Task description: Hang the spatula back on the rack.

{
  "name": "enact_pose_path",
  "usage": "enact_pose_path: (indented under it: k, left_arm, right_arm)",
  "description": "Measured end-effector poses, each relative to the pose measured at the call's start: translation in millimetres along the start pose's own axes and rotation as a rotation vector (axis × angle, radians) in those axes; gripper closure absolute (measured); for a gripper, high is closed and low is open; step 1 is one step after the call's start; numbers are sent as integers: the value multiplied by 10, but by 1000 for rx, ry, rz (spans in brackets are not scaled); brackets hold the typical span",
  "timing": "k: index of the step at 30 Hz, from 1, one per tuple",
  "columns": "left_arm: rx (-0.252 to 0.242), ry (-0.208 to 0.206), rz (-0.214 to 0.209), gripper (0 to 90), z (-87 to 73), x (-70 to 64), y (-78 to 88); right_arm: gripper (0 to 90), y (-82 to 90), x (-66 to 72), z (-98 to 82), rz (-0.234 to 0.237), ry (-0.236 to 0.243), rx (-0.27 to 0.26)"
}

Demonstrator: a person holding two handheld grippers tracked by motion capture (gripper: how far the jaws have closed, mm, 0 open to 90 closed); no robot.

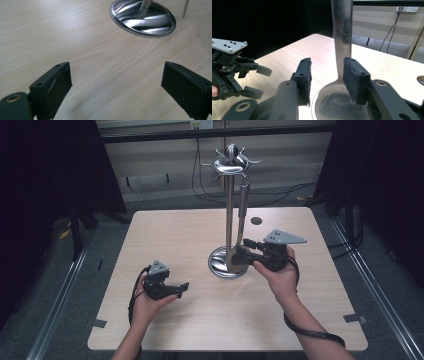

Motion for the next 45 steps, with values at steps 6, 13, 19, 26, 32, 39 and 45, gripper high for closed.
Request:
enact_pose_path:
  k: [6, 13, 19, 26, 32, 39, 45]
  left_arm:
    - [-1, 0, 0, 90, -4, -1, 1]
    - [-11, 3, 2, 90, -1, 0, 34]
    - [-14, 6, 1, 90, 10, -3, 20]
    - [-5, 5, 0, 89, -7, 5, 8]
    - [-1, 5, 1, 90, -8, -9, -1]
    - [8, -1, -2, 90, -18, -12, -6]
    - [5, -1, -5, 89, -16, -21, -9]
  right_arm:
    - [532, 39, -4, -30, 4, -9, 13]
    - [430, 98, 18, -74, 1, 0, 25]
    - [353, 99, 26, -125, 8, 9, 45]
    - [263, 111, 16, -181, 15, 17, 57]
    - [213, 134, -11, -217, 18, 25, 67]
    - [139, 203, -34, -280, 15, 56, 82]
    - [102, 249, -32, -336, 38, 75, 103]
Point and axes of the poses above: each handheld gripper's, and its own axes: y roughly backward along the jaws, z roughly out of its top, x roughly to its left, the point moved 5 cm from there along -y, roughly forward along the jaws, and after that the axes turned 1 degree about x, right-handed, at the moved point
